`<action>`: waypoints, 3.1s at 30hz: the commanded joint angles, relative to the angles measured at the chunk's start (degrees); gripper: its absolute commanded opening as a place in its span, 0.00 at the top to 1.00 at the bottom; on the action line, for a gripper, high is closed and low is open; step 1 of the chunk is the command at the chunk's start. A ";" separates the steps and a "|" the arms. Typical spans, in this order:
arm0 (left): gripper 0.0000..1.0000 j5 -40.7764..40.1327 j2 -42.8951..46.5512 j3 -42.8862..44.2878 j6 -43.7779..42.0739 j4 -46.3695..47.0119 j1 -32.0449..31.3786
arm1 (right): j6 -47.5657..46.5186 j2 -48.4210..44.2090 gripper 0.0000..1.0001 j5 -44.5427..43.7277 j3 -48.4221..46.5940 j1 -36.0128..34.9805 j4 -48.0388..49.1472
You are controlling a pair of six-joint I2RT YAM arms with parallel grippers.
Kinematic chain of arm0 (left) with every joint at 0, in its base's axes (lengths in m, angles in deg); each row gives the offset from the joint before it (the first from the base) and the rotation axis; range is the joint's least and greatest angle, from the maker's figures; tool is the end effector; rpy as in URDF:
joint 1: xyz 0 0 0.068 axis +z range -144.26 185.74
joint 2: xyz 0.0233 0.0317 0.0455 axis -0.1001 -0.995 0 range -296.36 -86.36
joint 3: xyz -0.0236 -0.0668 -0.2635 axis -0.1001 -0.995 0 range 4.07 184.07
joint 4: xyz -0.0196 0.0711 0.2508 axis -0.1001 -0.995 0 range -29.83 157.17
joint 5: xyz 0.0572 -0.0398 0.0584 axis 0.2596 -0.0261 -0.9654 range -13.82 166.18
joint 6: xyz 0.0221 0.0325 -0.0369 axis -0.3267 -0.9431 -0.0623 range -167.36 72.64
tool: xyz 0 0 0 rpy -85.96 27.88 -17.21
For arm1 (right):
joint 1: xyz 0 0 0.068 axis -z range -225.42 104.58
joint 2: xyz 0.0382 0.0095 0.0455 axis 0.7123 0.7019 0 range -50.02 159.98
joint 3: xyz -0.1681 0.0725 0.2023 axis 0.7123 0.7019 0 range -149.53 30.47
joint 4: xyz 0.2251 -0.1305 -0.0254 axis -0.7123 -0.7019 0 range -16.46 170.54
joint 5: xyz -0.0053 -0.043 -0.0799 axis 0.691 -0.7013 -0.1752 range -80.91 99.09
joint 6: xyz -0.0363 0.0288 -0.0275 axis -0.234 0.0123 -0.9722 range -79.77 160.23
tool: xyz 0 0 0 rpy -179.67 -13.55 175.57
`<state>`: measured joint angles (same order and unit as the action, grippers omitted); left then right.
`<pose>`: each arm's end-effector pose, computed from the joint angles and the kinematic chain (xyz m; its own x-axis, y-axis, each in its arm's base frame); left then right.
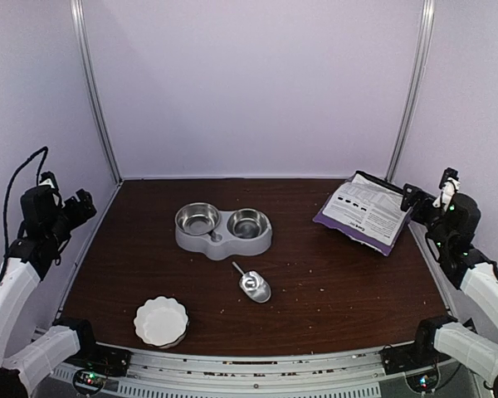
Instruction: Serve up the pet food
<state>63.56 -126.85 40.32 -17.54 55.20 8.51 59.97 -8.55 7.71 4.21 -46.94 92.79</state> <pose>0.1718 0.0161 0.2964 -0.1143 -0.4913 -0.8635 -0.3613 0.8302 -0.4245 0.1837 0.0038 0.2764 -0.0494 0.3365 -0.9404 0.0151 0.9417 0.3362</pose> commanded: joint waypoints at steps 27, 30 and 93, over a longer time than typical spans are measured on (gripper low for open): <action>0.02 7.11 -13.83 30.16 -24.75 -13.58 -18.72 | -10.76 33.98 0.03 -27.10 -27.21 -33.67 -37.38; 0.02 4.13 -13.84 27.44 -27.54 -14.85 -18.76 | -9.17 42.39 0.04 -29.94 -31.12 -34.42 -40.50; 0.02 -0.59 -7.84 25.62 -29.02 -14.76 -18.74 | -1.72 27.12 1.00 14.49 -58.25 -26.24 -65.23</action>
<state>62.14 -135.09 66.28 -46.06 38.06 -10.11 55.45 21.64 17.80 -48.75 -72.93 28.16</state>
